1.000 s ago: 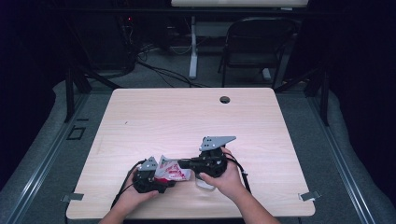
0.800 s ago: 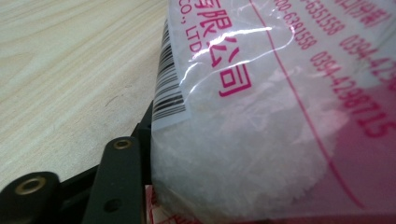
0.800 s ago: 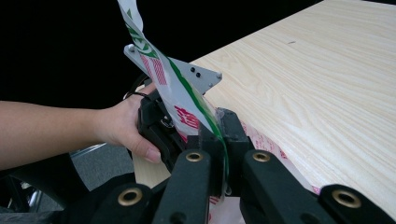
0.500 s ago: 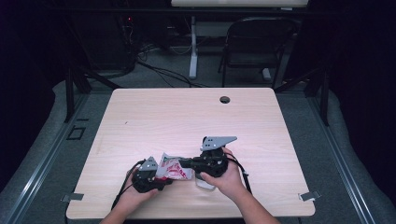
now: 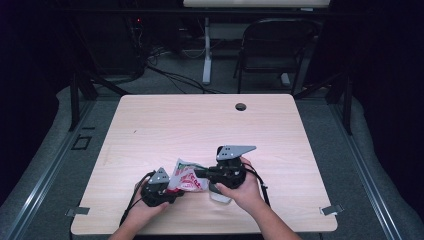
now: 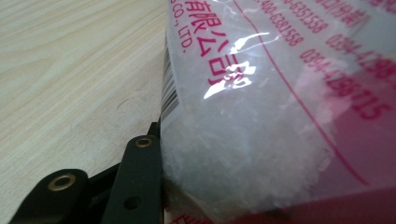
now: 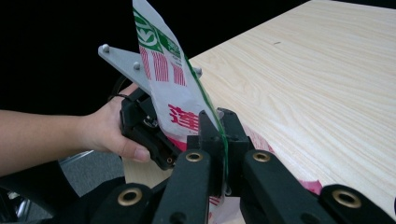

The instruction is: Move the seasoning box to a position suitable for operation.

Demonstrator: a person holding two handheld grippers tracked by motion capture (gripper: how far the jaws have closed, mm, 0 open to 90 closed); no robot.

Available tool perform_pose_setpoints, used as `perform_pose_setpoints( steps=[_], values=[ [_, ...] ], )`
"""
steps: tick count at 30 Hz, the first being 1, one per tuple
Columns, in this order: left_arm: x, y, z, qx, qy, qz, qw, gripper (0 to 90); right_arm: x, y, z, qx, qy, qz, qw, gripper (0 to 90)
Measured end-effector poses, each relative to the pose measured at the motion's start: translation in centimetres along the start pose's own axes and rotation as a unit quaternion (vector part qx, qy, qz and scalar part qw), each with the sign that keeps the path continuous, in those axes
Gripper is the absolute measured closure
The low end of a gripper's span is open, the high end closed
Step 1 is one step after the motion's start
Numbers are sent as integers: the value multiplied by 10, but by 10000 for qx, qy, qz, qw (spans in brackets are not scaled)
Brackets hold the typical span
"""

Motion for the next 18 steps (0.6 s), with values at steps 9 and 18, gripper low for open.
perform_pose_setpoints(
  steps=[9,18],
  values=[
    [4,9,-1,11,78,407,9991,492,6,-4,-2,-26,43,-112,9999,900],
    [1,10,-4,-54,255,506,9984,440,8,-10,-6,-97,73,-193,9997,900]
  ],
)
Point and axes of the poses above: each handheld gripper's, and its own axes: x roughly forward along the jaws, z roughly out of its underside, y roughly to its right, the point moved 8 cm from there along x, roughly forward along the jaws, and after that the axes turned 14 degrees about -z, right-handed, at the moved point
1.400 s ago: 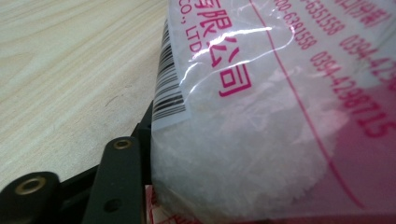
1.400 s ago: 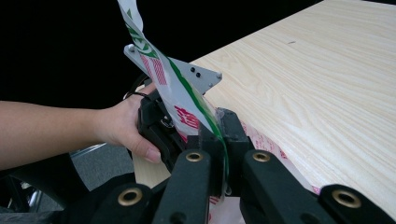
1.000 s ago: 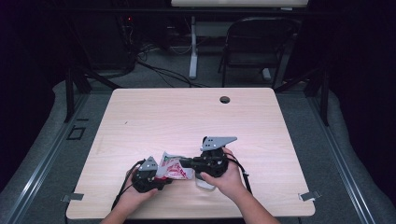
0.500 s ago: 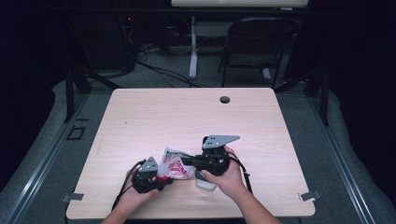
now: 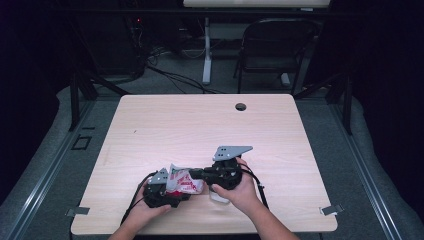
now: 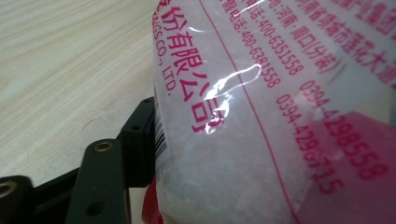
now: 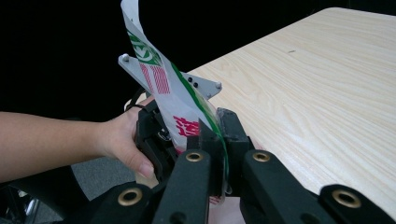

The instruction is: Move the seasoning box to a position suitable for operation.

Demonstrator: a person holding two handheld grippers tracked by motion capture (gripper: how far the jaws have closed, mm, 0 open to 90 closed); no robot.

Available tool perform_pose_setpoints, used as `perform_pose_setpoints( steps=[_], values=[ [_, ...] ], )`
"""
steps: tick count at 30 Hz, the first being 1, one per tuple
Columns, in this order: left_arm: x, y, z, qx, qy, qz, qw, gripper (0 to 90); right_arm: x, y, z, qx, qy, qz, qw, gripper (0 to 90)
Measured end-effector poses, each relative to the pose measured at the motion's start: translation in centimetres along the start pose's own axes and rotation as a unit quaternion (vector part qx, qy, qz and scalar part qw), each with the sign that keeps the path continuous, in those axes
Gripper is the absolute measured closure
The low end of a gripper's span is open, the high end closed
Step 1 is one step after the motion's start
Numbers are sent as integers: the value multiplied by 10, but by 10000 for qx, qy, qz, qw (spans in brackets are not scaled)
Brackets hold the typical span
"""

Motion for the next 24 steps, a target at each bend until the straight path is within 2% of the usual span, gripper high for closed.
perform_pose_setpoints(
  steps=[1,3,8,15,16,24],
  values=[
    [0,0,0,10,-2,-14,10000,484,-1,1,0,18,7,15,10000,900],
    [-1,0,0,-23,-8,-7,10000,500,-2,2,0,26,2,10,10000,900],
    [-2,-4,1,-14,-53,-164,9999,584,-4,5,3,34,-4,64,10000,900],
    [-3,-6,1,4,-75,-288,9996,610,-4,6,5,14,-36,138,9999,900],
    [-2,-7,1,27,-72,-381,9992,612,-4,6,5,14,-36,138,9999,900],
    [-3,-8,0,33,-91,-452,9989,620,-4,7,6,5,-67,166,9998,900]
  ],
)
Point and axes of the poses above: each handheld gripper's, and its own axes: x roughly forward along the jaws, z roughly out of its underside, y roughly to its right, the point moved 8 cm from there along x, roughly forward along the jaws, and after that the axes turned 14 degrees about -z, right-handed, at the moved point
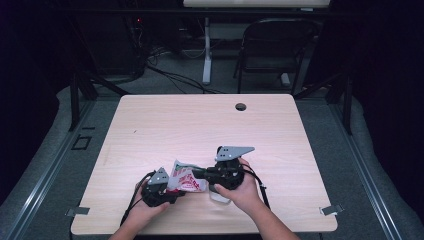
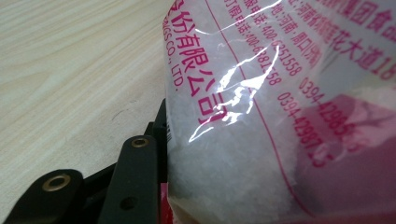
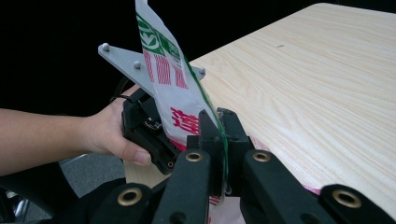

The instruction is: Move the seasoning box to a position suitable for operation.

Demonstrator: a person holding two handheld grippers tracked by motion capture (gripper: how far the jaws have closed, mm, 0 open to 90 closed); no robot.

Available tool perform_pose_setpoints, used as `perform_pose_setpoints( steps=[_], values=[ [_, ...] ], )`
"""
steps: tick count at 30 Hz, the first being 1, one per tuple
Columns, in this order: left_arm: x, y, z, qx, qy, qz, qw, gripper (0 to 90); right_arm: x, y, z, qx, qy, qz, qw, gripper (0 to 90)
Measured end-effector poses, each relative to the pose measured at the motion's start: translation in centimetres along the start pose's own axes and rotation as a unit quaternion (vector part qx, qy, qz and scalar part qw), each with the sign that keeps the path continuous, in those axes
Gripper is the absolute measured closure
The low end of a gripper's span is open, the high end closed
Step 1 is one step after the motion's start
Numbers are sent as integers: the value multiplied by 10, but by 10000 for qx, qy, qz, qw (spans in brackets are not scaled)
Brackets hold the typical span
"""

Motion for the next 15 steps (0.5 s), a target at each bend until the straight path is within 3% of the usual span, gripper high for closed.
perform_pose_setpoints(
  steps=[15],
  values=[
    [-3,-3,-3,148,28,-220,9996,631,-2,0,0,25,23,30,10000,898]
  ],
)
Point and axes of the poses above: each handheld gripper's, and its own axes: x roughly forward along the jaws, z roughly out of its underside, y roughly to its right, the point moved 8 cm from there along x, roughly forward along the jaws, and after that the axes turned 14 degrees about -z, right-handed, at the moved point
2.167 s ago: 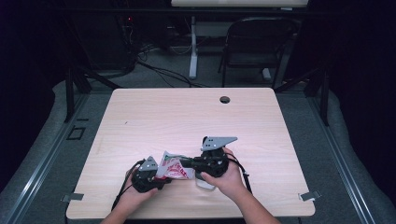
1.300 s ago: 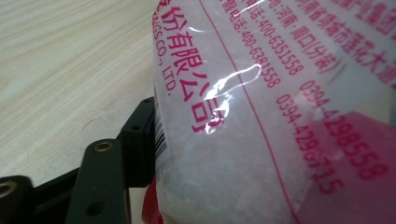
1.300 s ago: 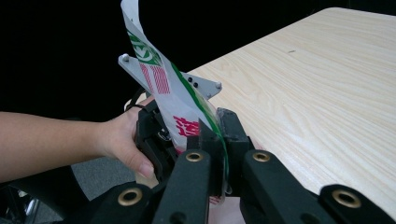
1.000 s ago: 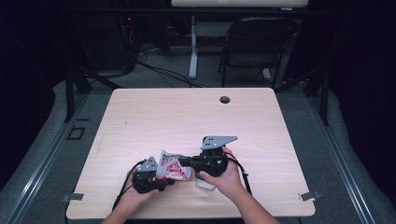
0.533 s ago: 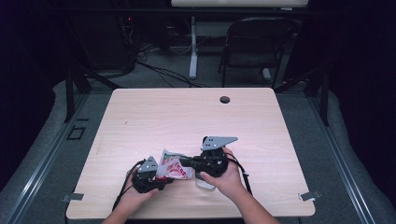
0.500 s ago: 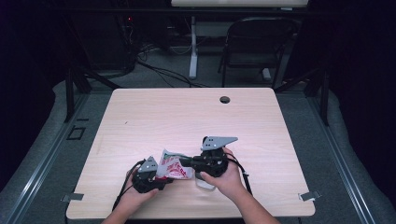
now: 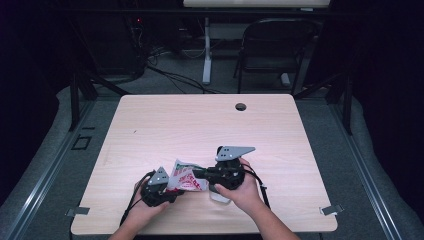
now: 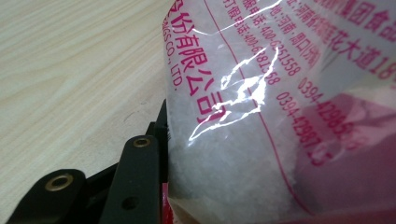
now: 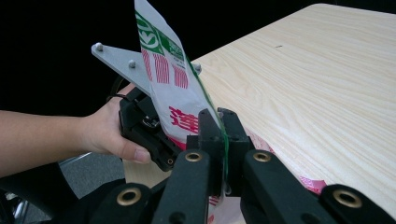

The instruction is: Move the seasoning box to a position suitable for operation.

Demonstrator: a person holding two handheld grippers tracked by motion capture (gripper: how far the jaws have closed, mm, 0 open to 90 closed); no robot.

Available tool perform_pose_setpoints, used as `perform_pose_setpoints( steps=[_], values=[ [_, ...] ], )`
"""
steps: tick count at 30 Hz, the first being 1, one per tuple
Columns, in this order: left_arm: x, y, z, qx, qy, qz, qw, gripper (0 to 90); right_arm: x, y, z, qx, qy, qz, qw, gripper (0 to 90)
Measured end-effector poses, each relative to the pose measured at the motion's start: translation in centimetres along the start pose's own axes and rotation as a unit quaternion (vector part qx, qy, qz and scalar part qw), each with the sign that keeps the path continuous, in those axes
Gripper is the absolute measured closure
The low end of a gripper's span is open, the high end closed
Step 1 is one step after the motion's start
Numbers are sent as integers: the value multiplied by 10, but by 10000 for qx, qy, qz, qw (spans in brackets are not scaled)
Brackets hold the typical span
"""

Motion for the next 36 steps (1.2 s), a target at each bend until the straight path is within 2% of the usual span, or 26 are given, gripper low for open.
perform_pose_setpoints(
  steps=[1,2,13,26,36],
  values=[
    [-1,-1,0,24,-10,-90,10000,632,0,0,0,1,9,-2,10000,897],
    [-1,-1,-1,37,-13,-58,10000,632,-1,0,0,5,21,7,10000,896],
    [-5,-2,-3,195,-12,-296,9994,639,-5,-1,0,-1,29,26,10000,872],
    [-6,-5,-4,230,1,-471,9986,646,-12,-1,-1,34,152,45,9999,834],
    [-7,-6,-5,287,11,-587,9979,648,-15,-3,-2,16,195,65,9998,840]
  ],
)
Point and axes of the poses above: each handheld gripper's, and its own axes: x roughly forward along the jaws, z roughly out of its underside, y roughly to its right, the point moved 8 cm from there along x, roughly forward along the jaws, and after that the axes turned 14 degrees about -z, right-handed, at the moved point
